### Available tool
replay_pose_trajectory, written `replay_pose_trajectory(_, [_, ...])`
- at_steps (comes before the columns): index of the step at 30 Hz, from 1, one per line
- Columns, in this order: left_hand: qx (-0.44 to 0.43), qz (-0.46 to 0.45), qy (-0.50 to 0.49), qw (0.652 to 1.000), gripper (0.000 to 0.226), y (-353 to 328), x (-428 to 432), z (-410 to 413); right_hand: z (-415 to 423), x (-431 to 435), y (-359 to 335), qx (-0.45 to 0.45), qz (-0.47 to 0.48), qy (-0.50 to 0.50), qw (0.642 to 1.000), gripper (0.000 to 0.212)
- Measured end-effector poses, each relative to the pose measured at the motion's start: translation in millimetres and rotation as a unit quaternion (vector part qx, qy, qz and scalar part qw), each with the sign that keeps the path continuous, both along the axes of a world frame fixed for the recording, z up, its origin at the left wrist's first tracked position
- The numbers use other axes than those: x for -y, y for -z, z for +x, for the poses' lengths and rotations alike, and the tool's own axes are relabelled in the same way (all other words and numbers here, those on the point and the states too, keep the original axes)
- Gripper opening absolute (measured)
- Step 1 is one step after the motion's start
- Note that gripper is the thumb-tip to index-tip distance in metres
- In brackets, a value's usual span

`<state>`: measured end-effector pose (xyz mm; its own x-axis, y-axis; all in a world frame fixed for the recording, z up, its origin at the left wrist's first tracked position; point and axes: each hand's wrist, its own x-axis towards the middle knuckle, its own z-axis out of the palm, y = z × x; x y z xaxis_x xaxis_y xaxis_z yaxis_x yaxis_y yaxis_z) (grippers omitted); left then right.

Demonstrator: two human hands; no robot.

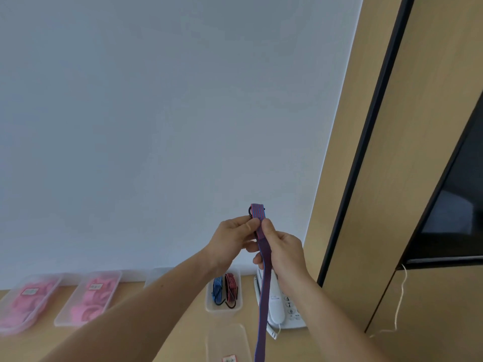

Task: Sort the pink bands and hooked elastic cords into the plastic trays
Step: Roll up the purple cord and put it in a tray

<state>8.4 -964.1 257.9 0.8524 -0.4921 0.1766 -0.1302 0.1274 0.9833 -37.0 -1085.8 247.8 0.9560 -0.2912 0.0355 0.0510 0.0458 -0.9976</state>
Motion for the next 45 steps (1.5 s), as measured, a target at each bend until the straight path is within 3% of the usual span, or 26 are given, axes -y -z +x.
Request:
replay_pose_trajectory(5, [0.001, -0.011, -0.05, 0.999, 0.027, 1.9, -5.4, 9.6, -2.0, 1.9, 3.5, -0.021, -0.047, -0.016, 0.999, 0.04])
replay_pose_trajectory(11, [0.184, 0.111, -0.093, 0.972, 0.018, 7.4, -10.1, 13.1, -3.0, 2.0, 3.2, -0.049, -0.074, 0.012, 0.996, 0.043])
replay_pose_trajectory(14, [0.319, 0.169, -0.106, 0.927, 0.019, 8.6, -14.2, 13.2, -4.4, 5.4, 2.2, -0.072, -0.035, -0.006, 0.997, 0.042])
replay_pose_trajectory(19, [0.545, 0.238, -0.108, 0.797, 0.032, 6.0, -23.0, 9.9, -5.8, 8.1, -2.9, -0.081, 0.064, -0.066, 0.992, 0.037])
replay_pose_trajectory(23, [0.592, 0.269, -0.107, 0.752, 0.037, 6.9, -27.3, 13.9, -5.0, 10.9, -3.1, -0.067, 0.128, -0.1, 0.984, 0.048])
replay_pose_trajectory(26, [0.611, 0.284, -0.117, 0.73, 0.047, 11.7, -31.6, 20.3, -5.7, 10.7, -0.6, -0.05, 0.119, -0.11, 0.985, 0.047])
replay_pose_trajectory(27, [0.593, 0.284, -0.117, 0.744, 0.048, 13.0, -31.2, 19.8, -5.7, 10.5, 0.2, -0.04, 0.108, -0.106, 0.988, 0.043])
replay_pose_trajectory(29, [0.484, 0.259, -0.116, 0.828, 0.054, 12.3, -26.2, 15.4, -4.8, 10.6, 1.3, -0.019, 0.113, -0.096, 0.989, 0.035])
replay_pose_trajectory(31, [0.245, 0.168, -0.091, 0.951, 0.064, 5.4, -21.4, 8.0, -4.0, 11.3, 1.4, 0.013, 0.131, -0.086, 0.988, 0.028])
replay_pose_trajectory(32, [0.103, 0.105, -0.066, 0.987, 0.061, 0.2, -18.7, 4.8, -4.0, 11.5, 1.6, 0.028, 0.129, -0.077, 0.988, 0.026])
replay_pose_trajectory(33, [-0.007, 0.053, -0.039, 0.998, 0.048, -3.2, -17.4, 2.7, -4.6, 11.4, 1.9, 0.039, 0.12, -0.067, 0.99, 0.025])
replay_pose_trajectory(34, [-0.063, 0.033, -0.006, 0.997, 0.032, -5.8, -17.6, 0.0, -5.3, 10.4, 2.1, 0.041, 0.105, -0.057, 0.992, 0.025])
replay_pose_trajectory(37, [0.003, 0.074, 0.037, 0.997, 0.03, -9.4, -16.8, -12.0, -8.4, 4.9, 3.7, 0.036, 0.079, -0.046, 0.995, 0.033])
replay_pose_trajectory(45, [0.061, 0.045, -0.015, 0.997, 0.021, -10.3, -12.7, -7.6, -11.6, 2.7, -0.3, -0.038, -0.028, 0.026, 0.999, 0.054])
